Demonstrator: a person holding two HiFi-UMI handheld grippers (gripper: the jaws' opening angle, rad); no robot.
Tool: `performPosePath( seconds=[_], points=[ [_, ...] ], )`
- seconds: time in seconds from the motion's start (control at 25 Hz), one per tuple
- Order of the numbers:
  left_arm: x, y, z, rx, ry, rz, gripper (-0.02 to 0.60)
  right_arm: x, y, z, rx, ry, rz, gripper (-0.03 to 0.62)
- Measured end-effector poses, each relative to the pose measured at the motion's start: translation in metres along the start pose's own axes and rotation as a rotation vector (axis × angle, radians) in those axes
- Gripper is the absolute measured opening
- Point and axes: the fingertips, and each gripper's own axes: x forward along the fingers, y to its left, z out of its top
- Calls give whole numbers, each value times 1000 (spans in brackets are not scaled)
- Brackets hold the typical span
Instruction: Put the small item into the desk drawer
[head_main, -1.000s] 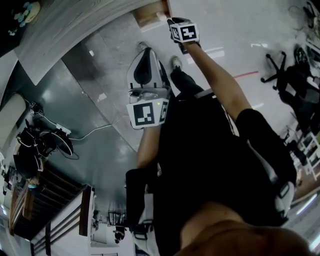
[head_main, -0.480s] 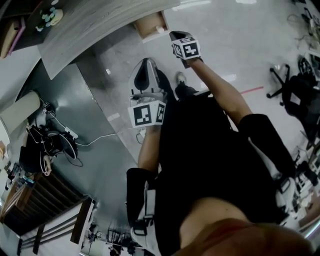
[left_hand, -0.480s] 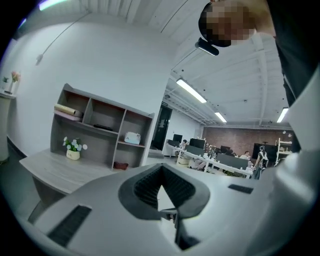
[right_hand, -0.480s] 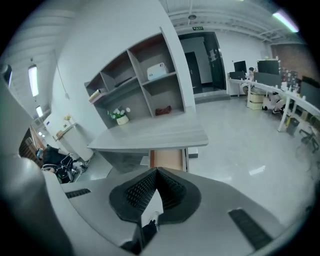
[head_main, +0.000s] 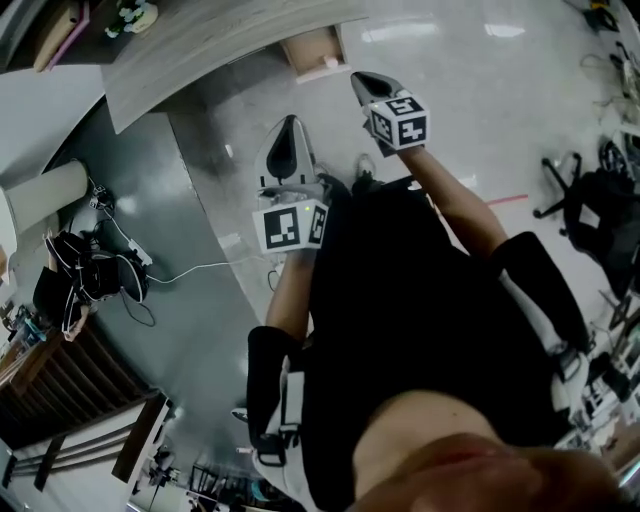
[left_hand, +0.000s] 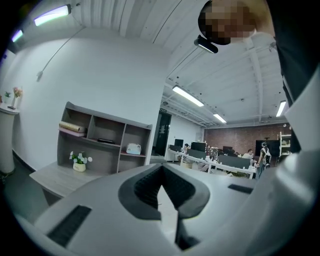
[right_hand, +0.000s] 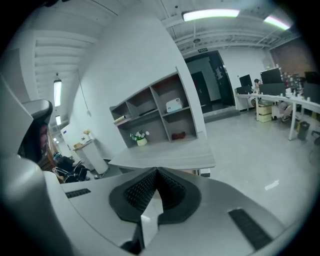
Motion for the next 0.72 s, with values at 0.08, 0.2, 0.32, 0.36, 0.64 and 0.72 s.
performPosePath(
  seconds=[0.08,0.2,0.32,0.36,0.64,0.72],
  points=[
    [-8,5,3,-1,-1,-1,-2,-18,11,8,-7,-39,3,0],
    [-21,19,8,-10,0,1,-2,-42,36,24,-42,-102,14,0],
    [-36,32,11,-15,-2,-1,-2,-66,62,37,-87,-167,17,0],
    [-42,35,11,-17,0,-3,-3,-74,70,40,-98,-186,16,0],
    [-72,45,17,-17,-20,-9,-2,-122,116,49,-97,-259,25,0],
    [-77,49,18,-4,-33,-2,-2,-131,126,45,-103,-262,28,0]
  ],
)
